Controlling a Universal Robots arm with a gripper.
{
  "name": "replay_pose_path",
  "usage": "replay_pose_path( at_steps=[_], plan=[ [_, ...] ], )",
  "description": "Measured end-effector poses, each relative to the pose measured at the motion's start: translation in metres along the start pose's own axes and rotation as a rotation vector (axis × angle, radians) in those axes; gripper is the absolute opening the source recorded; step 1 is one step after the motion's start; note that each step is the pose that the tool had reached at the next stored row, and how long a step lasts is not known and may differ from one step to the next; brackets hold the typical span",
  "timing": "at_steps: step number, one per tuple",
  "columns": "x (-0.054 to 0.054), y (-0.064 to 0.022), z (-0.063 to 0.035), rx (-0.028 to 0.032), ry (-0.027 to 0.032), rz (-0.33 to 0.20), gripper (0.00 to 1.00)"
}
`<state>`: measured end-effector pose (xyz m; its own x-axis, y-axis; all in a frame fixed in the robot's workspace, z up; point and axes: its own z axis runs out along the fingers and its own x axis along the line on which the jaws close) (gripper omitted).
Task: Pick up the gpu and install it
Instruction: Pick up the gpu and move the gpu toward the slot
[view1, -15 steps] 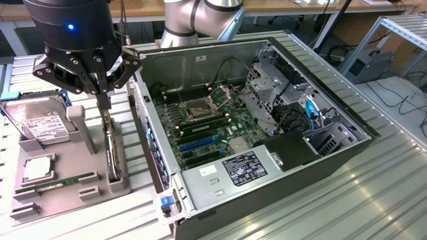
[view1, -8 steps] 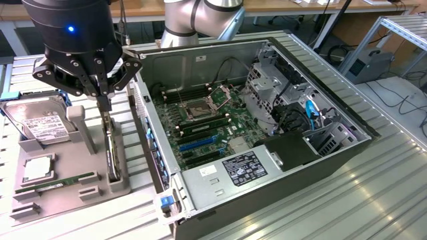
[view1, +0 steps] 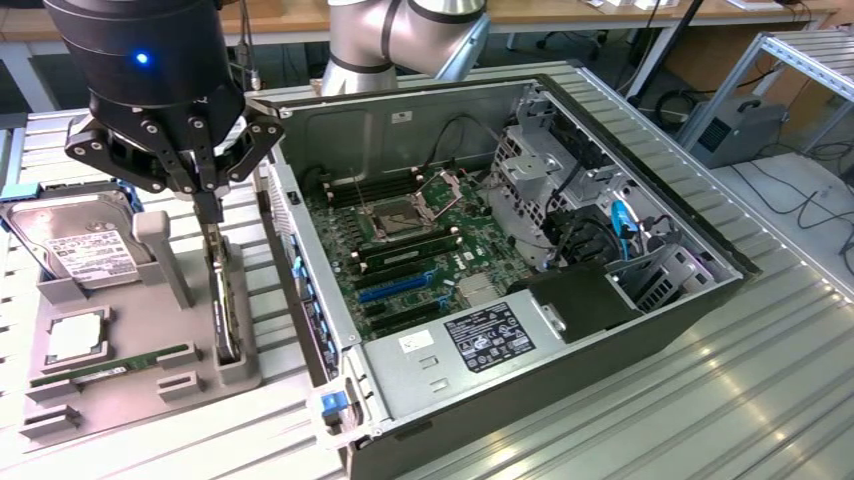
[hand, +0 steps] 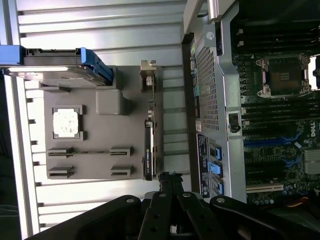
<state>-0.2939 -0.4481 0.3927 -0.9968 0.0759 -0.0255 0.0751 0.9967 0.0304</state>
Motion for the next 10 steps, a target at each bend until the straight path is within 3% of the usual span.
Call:
replay_pose_path(
  at_steps=[6, 8, 10],
  plan=[
    [0.0000, 0.0000, 0.0000, 0.0000, 0.0000, 0.000, 0.11],
    [0.0000, 0.0000, 0.0000, 0.0000, 0.0000, 0.000, 0.17],
    [0.0000, 0.0000, 0.0000, 0.0000, 0.0000, 0.000, 0.30]
  ],
)
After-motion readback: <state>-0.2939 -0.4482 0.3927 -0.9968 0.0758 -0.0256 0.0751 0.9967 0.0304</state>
